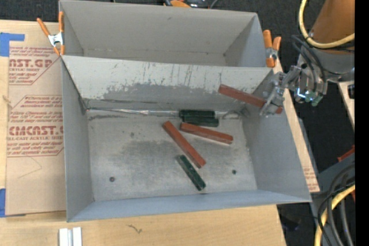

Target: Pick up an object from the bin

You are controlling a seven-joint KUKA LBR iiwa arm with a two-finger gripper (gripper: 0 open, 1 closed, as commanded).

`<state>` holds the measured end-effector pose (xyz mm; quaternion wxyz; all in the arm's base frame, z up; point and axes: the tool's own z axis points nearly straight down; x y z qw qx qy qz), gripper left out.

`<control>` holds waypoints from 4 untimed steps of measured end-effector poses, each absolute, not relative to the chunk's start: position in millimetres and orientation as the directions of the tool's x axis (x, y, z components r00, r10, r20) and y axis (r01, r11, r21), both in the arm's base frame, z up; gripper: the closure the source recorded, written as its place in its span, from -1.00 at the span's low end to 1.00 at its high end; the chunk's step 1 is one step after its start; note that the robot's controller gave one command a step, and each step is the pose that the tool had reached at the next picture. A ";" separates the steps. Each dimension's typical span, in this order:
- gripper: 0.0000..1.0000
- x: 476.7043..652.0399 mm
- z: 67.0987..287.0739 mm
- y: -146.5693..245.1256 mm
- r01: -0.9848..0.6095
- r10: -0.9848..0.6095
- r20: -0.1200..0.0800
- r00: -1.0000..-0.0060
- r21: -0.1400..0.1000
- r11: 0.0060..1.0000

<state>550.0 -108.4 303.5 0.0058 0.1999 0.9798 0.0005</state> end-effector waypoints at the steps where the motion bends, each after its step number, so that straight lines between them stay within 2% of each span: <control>1: -1.00 548.8 298.8 -108.9 0.393 0.393 -0.004 -0.920 0.000 0.920; 2: -1.00 558.7 84.7 -89.2 0.660 0.660 0.006 -0.752 -0.003 0.752; 3: -1.00 584.8 69.8 -17.0 0.672 0.672 0.000 -0.741 0.000 0.741; 4: 1.00 584.0 70.4 -20.2 0.674 0.674 0.001 -0.739 -0.002 0.739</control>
Offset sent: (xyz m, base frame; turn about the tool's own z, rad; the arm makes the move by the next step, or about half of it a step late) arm 0.0000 0.0000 0.0000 0.0000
